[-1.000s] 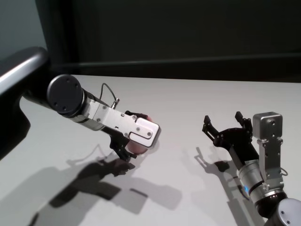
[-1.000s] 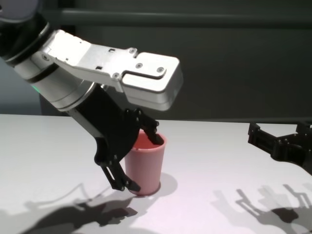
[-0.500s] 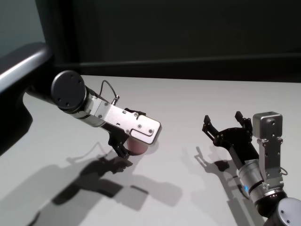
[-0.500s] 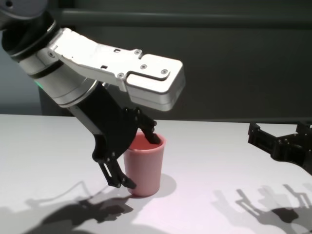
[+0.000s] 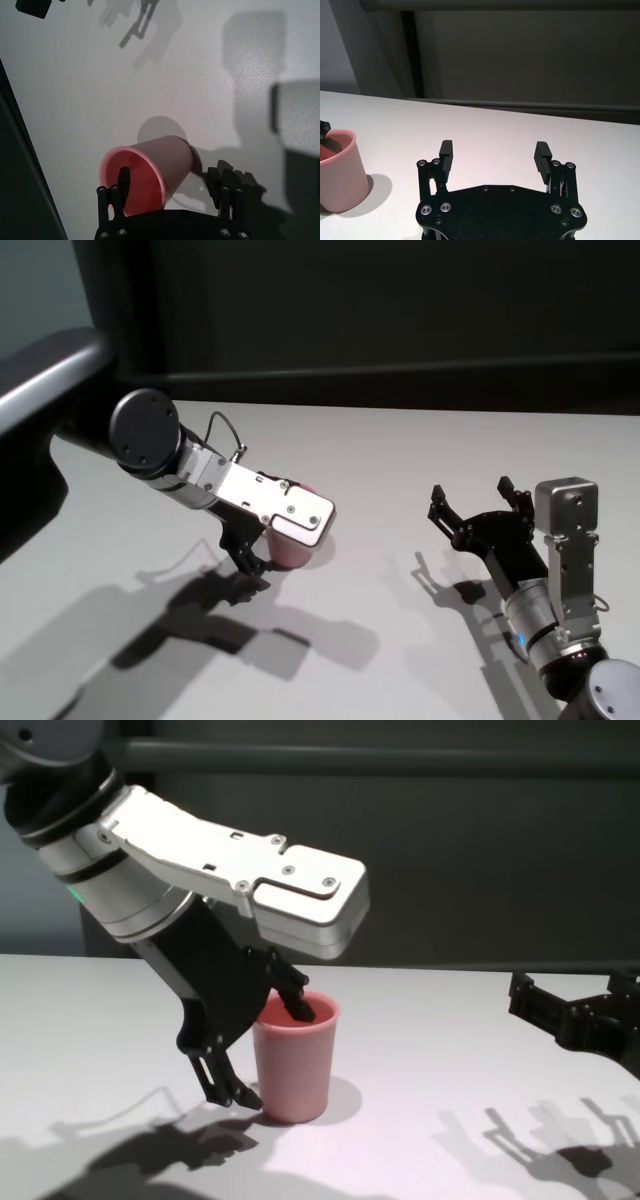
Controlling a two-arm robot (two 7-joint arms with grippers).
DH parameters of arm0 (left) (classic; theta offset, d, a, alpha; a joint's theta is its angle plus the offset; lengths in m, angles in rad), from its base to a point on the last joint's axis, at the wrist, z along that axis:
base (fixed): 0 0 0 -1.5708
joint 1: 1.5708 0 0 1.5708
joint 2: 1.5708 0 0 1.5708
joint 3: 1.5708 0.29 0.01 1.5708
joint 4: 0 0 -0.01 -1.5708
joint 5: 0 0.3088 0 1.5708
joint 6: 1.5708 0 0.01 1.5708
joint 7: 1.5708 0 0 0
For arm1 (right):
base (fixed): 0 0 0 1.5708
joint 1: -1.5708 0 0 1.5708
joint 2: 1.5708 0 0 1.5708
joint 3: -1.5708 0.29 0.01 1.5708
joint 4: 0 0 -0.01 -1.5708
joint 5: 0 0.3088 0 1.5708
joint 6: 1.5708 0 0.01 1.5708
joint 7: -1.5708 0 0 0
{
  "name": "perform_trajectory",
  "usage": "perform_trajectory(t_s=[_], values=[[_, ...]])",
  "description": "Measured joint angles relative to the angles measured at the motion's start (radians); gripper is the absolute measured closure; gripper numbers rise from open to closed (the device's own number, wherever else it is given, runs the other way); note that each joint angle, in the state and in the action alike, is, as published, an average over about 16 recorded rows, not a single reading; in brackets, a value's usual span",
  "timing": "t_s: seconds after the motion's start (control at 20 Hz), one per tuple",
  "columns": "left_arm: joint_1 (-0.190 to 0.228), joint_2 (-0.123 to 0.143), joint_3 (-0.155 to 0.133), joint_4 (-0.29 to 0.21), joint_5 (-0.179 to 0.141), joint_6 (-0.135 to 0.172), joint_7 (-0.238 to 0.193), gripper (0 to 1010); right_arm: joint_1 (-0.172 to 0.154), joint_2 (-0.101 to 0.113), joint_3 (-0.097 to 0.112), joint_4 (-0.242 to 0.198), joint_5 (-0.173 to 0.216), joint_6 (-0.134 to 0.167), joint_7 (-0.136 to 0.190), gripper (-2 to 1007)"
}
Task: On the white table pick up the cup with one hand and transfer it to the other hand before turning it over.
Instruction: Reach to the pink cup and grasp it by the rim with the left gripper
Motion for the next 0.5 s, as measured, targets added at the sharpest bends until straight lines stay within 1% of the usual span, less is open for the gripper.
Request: perform_trajectory(t_s=[0.25, 0.5], values=[[-0.014, -0.003, 0.014, 0.015, -0.003, 0.0, -0.003, 32, 0.0, 0.0, 0.0, 0.0, 0.0, 0.0, 0.0, 3], [-0.023, -0.006, 0.026, 0.026, -0.011, -0.002, -0.003, 103, 0.0, 0.0, 0.0, 0.0, 0.0, 0.0, 0.0, 3]])
